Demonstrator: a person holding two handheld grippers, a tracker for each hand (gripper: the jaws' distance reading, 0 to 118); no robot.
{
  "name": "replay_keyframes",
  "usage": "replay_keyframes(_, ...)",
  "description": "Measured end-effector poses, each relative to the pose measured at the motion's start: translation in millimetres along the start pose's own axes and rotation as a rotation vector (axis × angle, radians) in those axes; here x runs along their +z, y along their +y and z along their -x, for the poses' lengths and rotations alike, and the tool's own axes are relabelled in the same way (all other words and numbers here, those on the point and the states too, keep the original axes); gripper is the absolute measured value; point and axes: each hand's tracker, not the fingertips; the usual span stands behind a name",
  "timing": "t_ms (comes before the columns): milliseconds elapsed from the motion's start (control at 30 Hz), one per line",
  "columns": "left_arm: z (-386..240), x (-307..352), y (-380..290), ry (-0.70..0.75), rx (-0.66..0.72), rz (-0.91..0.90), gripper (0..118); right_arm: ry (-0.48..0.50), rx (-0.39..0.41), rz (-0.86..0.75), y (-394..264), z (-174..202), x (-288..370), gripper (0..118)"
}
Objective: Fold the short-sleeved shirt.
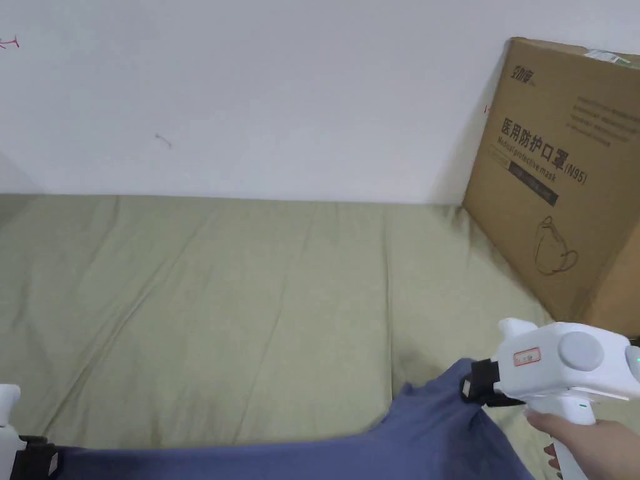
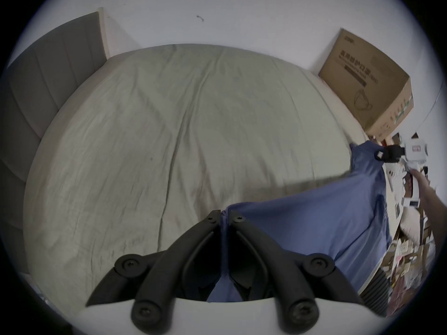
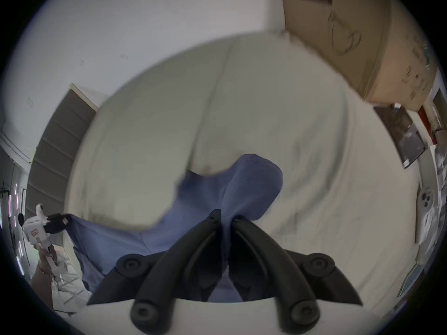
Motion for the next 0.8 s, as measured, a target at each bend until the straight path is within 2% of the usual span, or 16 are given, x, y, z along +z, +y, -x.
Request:
replay_keyframes(100,0,14,10,-0.011,0.032,-0.079,4,0.037,-0.035,-0.106,10,8,37,1)
replay_keyframes(233,-1,43,18,-0.049,0.05,-0.173,4,0.051,-0.031,-0.216,12,12,76,1)
replay_keyframes(267,-1,52,18,-0.068,0.055,-0.19,4,0.053,-0.032,-0.226,1,23,92,1)
replay_keyframes(367,-4,72,10,-0.079,0.02,-0.182,4,0.113,-0.063,-0.24,-27,21,119,1)
replay_keyframes(467,-7,92,-16,-0.076,-0.037,-0.155,4,0.127,-0.087,-0.199,-66,5,133,1)
replay_keyframes(533,-4,101,-42,-0.09,-0.037,-0.131,4,0.144,-0.13,-0.107,-99,-10,137,1)
replay_keyframes(700,5,104,-118,-0.135,-0.02,0.051,4,0.054,-0.102,0.096,-193,-37,140,1)
replay_keyframes(800,9,92,-152,-0.134,-0.003,0.137,4,0.05,-0.138,0.181,-227,-45,128,1)
